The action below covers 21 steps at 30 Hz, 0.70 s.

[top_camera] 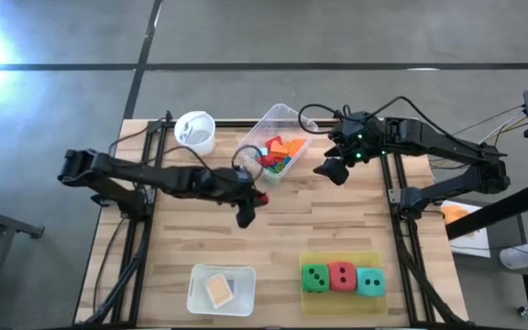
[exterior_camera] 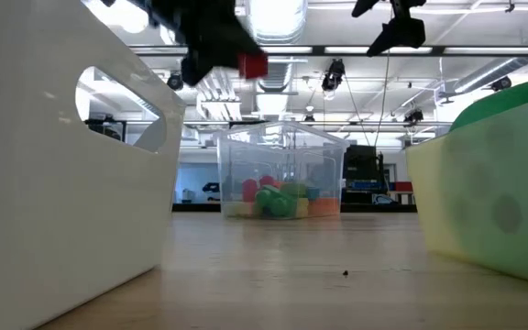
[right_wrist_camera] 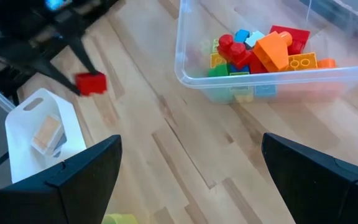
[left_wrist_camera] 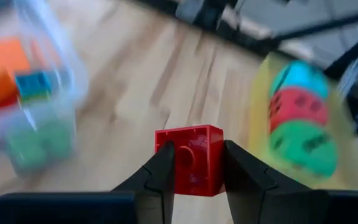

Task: Pick & Place Toys
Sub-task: Put the red game piece into the transparent bin

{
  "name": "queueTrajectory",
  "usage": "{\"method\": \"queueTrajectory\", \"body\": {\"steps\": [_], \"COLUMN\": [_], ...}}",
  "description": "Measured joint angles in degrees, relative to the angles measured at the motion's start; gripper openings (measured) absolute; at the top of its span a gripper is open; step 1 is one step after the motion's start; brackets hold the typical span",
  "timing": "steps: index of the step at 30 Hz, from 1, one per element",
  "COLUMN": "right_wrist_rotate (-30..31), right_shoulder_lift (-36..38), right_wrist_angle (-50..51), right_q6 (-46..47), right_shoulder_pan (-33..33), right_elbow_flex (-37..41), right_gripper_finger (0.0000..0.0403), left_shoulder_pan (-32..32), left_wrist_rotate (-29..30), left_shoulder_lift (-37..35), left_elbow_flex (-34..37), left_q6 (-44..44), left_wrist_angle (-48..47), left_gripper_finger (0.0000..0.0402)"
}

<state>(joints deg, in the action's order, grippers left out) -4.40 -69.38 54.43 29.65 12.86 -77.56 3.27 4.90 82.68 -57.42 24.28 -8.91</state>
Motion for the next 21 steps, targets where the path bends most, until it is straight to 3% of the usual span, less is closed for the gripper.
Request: {"method": "queueTrajectory", "body": {"steps": [8, 15, 21], "right_wrist_rotate": [0.07, 0.07, 0.06], "right_shoulder_lift": [0.0, 0.0, 0.0], "right_wrist_angle": [-1.24, -1.26, -1.21], "right_q6": [0.12, 0.42, 0.69], "right_shoulder_pan": [0.0, 0.02, 0.0], "right_elbow_flex": [0.0, 0.0, 0.0], "right_gripper_finger": [0.038, 0.038, 0.038], "left_shoulder_pan": [-7.58, -16.88, -21.02], "left_wrist_rotate": [0.57, -4.54, -8.87], "left_shoulder_lift": [-0.21, 5.05, 11.24], "left_elbow_flex": [-8.22, -12.49, -18.91], "left_q6": [-0.23, -2.88, -4.52], "left_wrist_angle": [-3.59, -8.14, -13.65], "left_gripper_finger": [0.0099, 0.0099, 0.0099]}}
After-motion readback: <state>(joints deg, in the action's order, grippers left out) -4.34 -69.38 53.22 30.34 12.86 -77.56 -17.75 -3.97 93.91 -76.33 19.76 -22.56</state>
